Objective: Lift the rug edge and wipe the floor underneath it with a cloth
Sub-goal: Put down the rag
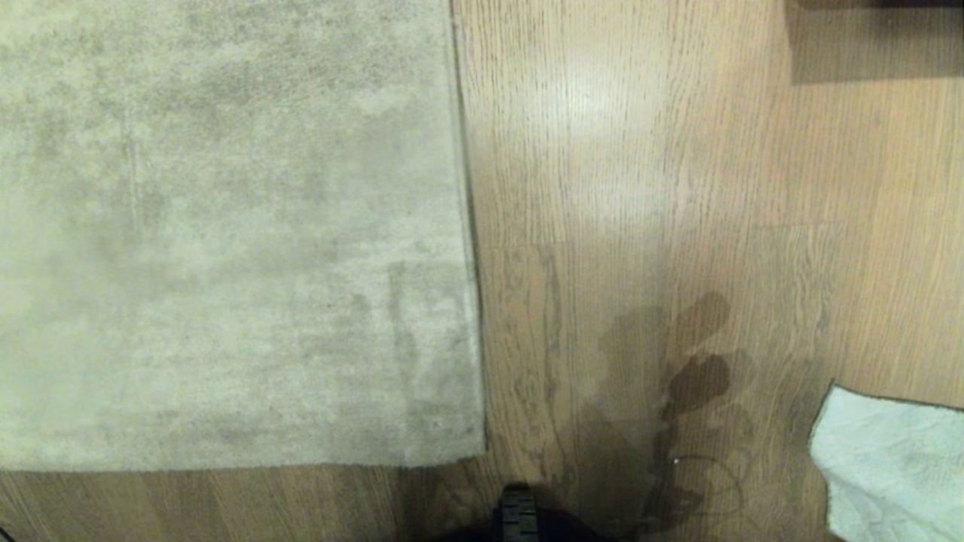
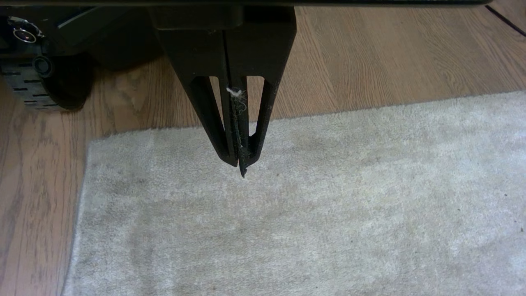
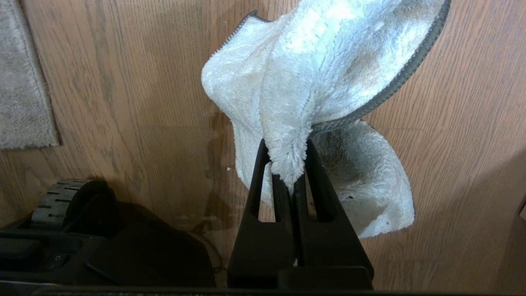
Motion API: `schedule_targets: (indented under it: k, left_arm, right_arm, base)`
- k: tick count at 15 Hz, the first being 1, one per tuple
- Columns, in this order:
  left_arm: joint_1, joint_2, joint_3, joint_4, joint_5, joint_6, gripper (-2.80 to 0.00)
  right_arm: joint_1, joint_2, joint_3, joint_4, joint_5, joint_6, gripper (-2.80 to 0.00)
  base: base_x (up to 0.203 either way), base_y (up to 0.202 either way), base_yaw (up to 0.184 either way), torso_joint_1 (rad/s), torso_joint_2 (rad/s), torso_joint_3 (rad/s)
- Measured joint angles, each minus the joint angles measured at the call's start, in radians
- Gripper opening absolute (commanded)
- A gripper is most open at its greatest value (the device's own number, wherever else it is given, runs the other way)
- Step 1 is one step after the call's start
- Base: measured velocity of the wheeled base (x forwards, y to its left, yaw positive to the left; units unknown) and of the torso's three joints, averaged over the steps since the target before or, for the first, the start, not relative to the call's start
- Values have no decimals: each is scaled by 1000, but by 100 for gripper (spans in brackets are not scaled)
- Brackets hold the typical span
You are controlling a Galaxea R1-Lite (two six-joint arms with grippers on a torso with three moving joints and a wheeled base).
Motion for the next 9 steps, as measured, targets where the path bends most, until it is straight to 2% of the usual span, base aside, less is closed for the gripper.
schedule_targets:
  k: [4,9]
  left_arm:
    - [-1,0,0,1,0,-1,-280]
    - [1,0,0,1,0,-1,-280]
  right_arm:
    - [-2,0,0,1,0,0,-280]
    - [0,0,0,0,0,0,-280]
  base:
    - [1,-15,3,1,0,2]
    - [1,-176,3,4,1,3]
